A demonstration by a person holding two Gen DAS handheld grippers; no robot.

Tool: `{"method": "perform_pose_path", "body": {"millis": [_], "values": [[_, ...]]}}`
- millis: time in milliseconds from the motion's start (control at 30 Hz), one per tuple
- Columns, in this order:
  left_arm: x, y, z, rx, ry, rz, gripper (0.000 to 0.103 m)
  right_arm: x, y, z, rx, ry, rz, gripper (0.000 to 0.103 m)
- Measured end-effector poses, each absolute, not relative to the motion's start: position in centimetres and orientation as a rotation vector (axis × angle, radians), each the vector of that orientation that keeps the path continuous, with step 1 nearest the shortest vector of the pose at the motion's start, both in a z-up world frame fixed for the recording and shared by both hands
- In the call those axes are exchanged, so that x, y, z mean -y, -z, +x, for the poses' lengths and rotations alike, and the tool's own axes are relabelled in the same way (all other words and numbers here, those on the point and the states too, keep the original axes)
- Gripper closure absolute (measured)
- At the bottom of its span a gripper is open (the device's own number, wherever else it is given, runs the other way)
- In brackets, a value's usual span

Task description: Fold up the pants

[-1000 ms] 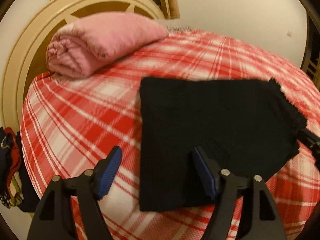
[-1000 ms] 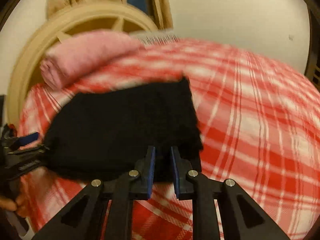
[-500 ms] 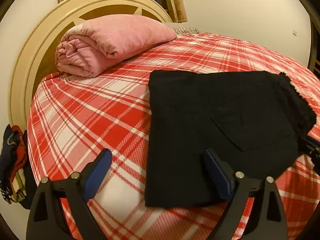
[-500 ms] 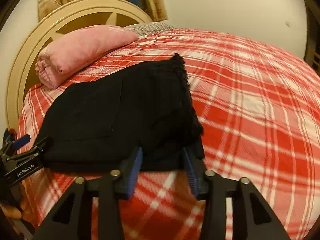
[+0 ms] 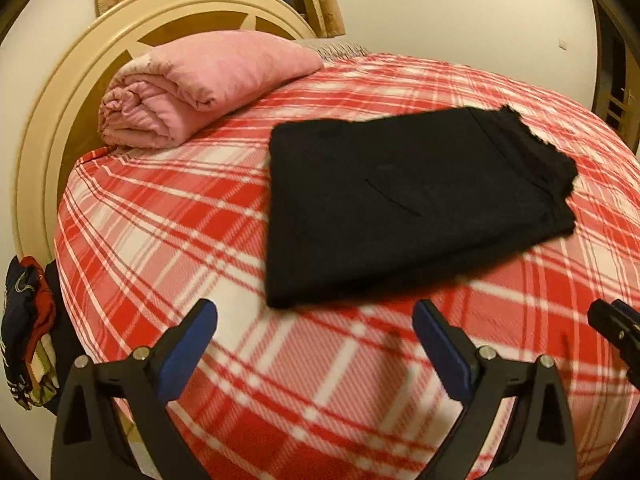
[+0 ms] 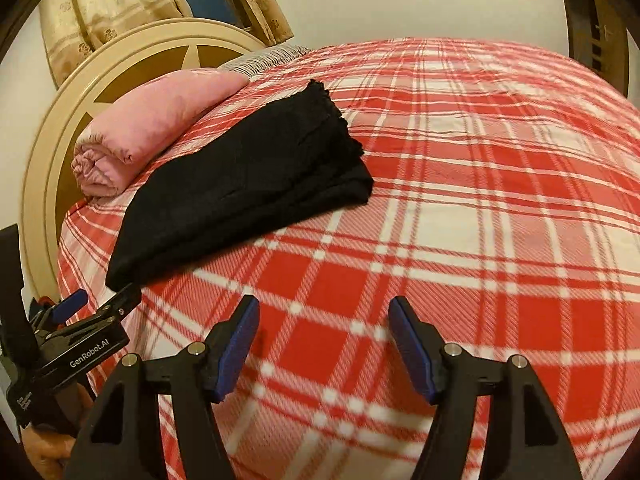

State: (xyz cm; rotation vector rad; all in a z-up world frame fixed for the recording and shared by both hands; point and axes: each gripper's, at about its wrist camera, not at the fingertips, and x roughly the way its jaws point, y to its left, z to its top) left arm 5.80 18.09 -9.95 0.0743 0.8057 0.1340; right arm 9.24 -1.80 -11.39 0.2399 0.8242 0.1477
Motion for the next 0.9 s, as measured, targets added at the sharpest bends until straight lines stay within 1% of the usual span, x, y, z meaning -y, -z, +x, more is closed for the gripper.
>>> {"method": "perform_pose_path", "body": {"millis": [200,467,633,800,900], "values": [[-16.5,10.9,4.3,-0.826,-0.094,0.115,0.003,1.5,11.3,7.6,-0.816,-0.121,0.178,0.035],[-16.0,11.3,3.1,-0.888,-0.033,0.068,0.003,0.9,11.8,6.2,-0.853,-0.113,0.144,0.035],[-16.3,10.6,2.0,-0.910,-0.036,0.031,0.003,0.2,11.0,5.2,-0.832,-0.109,0.114,0.034],[-16.4,9.1,0.7,-0.869,-0.027,0.028,0.002,0.1,9.0,3.5,-0.770,-0.108,0.118,0.030],[-16.4,7.8,-0.3,-0.821,-0.027,0.035,0.001,0.0,7.4,2.5,-0.719,-0.103,0.111,0.029]]}}
